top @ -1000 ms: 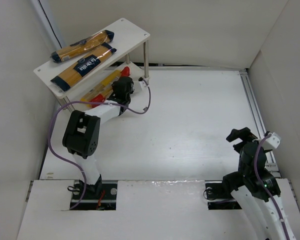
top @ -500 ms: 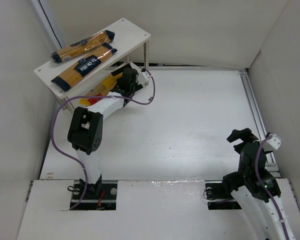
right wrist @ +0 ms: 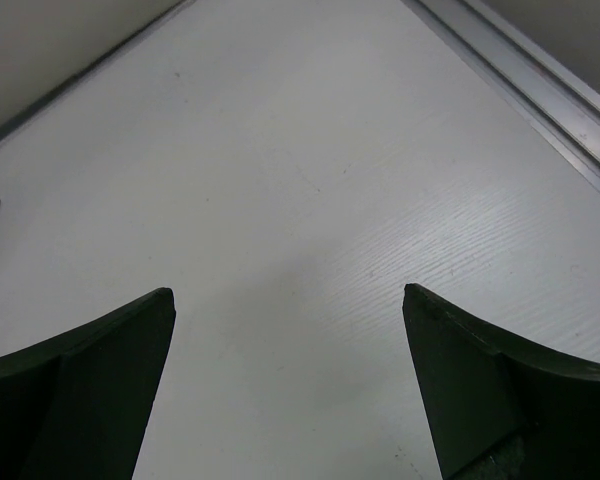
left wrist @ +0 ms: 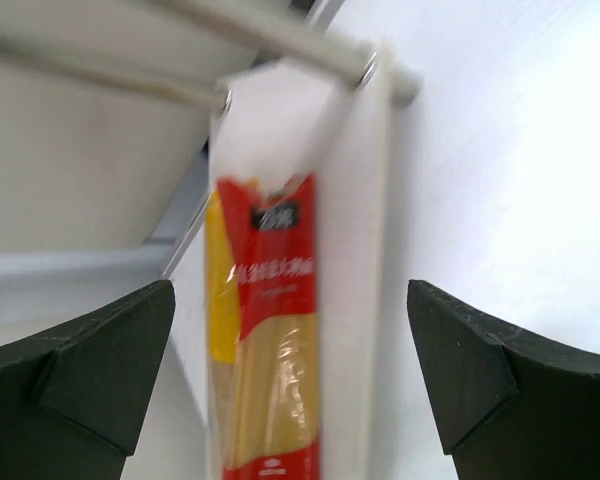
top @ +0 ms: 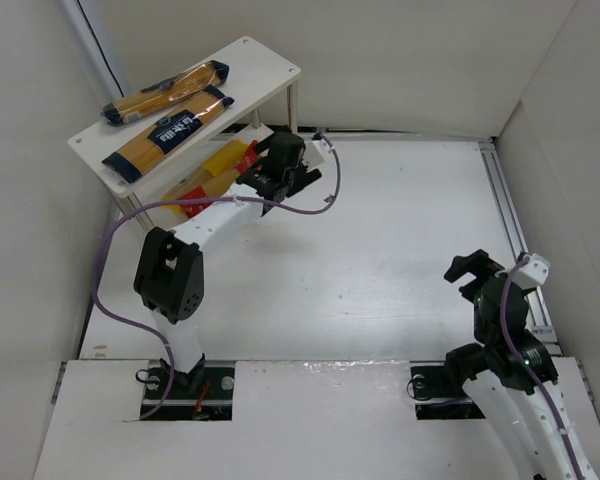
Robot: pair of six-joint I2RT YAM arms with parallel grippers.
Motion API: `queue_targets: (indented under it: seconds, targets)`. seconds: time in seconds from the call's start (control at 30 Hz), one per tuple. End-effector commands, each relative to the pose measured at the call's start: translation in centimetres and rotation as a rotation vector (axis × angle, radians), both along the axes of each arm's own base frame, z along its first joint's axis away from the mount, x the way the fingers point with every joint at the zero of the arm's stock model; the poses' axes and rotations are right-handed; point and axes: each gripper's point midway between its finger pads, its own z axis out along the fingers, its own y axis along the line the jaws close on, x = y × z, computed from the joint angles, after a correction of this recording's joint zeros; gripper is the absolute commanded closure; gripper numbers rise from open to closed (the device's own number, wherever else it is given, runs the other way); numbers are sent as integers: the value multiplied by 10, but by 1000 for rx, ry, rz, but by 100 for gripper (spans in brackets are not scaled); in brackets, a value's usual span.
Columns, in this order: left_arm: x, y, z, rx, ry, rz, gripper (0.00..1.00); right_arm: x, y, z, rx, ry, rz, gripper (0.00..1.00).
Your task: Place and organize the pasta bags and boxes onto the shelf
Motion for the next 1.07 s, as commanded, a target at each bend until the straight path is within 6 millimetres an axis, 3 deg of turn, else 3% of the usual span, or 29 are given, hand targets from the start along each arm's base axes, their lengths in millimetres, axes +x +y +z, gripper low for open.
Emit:
queue_targets:
  seconds: [0.0, 0.17, 0.2, 0.23, 0.3, 0.33, 0.4, 0.43, 0.47, 0.57, 0.73, 0.9, 1.03]
  targets:
    - [-38, -61, 97, -271, -105, -155, 0, 19, 21, -1, -49, 32, 122, 0]
    - [-76, -128, 170, -748, -107, -203, 0, 34, 37, -18, -67, 150, 187, 0]
    - [-79, -133, 168, -820, -52, -174, 0, 37, 38, -20, -75, 187, 187, 0]
    - [-92, -152, 175, -992, 51, -165, 0, 36, 38, -23, -71, 212, 183, 0]
    - [-106, -164, 157, -1114, 188, -134, 0, 37, 38, -22, -77, 238, 183, 0]
    - [-126, -176, 123, -1152, 318, -149, 0, 36, 40, -19, -67, 245, 189, 0]
    - [-146, -181, 85, -1166, 384, -128, 0, 35, 40, -18, -69, 255, 189, 0]
    - [-157, -182, 87, -1194, 357, -166, 0, 34, 39, -21, -69, 255, 189, 0]
    - [-177, -180, 37, -1139, 391, -91, 0, 34, 41, -22, -63, 247, 200, 0]
    - [-208, -173, 1, -1034, 401, -44, 0, 33, 44, -25, -48, 208, 215, 0]
    - [-231, -154, -12, -972, 330, 93, 0, 28, 43, -18, -40, 150, 226, 0]
    - [-229, -147, -1, -977, 291, 86, 0, 23, 40, -10, -34, 106, 218, 0]
    - [-232, -142, -1, -979, 291, 86, 0, 23, 40, -15, -34, 109, 218, 0]
